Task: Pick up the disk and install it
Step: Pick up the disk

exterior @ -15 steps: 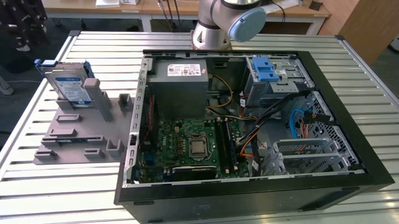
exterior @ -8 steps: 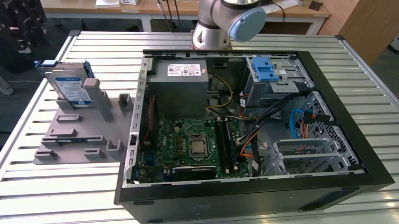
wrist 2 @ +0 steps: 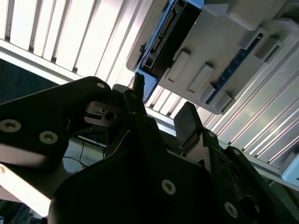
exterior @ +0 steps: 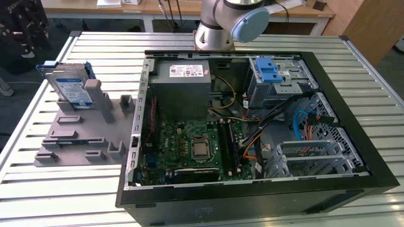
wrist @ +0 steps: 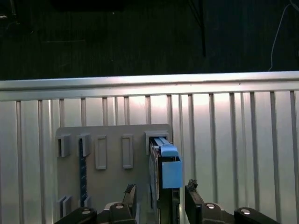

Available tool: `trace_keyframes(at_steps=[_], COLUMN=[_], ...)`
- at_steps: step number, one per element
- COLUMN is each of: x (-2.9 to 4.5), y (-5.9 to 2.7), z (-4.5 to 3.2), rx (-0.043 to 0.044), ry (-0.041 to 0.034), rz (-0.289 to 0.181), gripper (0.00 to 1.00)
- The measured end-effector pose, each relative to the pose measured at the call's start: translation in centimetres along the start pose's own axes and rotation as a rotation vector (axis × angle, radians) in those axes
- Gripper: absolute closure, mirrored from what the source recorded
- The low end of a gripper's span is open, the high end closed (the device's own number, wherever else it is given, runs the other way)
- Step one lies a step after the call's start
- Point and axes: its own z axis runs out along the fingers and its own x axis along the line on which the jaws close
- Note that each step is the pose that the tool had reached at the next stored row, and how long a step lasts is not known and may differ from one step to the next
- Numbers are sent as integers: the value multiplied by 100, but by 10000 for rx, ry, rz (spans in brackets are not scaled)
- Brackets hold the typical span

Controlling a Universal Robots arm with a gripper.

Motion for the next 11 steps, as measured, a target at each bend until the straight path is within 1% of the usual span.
trace_keyframes(at_steps=[3, 5, 6, 11], x=[1, 1, 2, -7], y=[0, 0, -1, 0], z=[21, 40, 50, 83], rx=[-2, -23, -27, -34], ry=[-5, -4, -3, -3], rz=[-21, -39, -55, -233], gripper=[47, 45, 40, 40])
